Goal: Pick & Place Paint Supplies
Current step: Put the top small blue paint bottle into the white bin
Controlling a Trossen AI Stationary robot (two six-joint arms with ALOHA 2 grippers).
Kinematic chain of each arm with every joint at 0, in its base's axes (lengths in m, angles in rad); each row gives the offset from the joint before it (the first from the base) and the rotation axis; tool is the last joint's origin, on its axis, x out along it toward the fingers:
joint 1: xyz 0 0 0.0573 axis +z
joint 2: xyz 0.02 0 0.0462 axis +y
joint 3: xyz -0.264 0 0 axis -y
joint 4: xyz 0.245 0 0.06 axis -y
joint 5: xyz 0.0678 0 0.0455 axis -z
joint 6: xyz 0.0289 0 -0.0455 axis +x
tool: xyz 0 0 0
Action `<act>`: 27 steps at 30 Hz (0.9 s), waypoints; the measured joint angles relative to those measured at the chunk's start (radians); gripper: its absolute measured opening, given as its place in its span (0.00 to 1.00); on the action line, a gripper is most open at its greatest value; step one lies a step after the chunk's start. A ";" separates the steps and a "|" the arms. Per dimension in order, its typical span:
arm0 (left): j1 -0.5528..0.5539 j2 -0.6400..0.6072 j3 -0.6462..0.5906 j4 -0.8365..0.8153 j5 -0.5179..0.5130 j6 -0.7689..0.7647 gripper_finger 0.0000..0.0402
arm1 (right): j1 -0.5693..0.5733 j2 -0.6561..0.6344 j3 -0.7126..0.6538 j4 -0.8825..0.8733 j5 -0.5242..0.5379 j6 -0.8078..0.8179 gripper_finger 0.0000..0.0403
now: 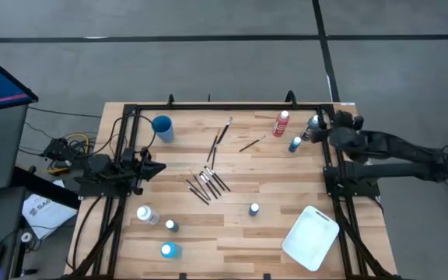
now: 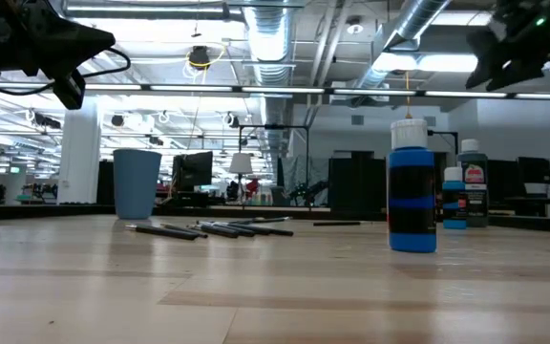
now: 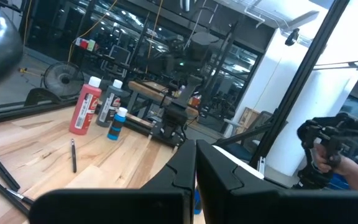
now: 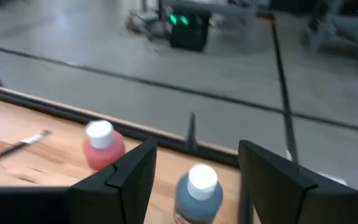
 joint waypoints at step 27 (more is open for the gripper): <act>0.000 0.000 0.000 0.000 0.000 0.000 0.01 | -0.674 0.411 0.286 -0.183 -0.748 -0.294 0.55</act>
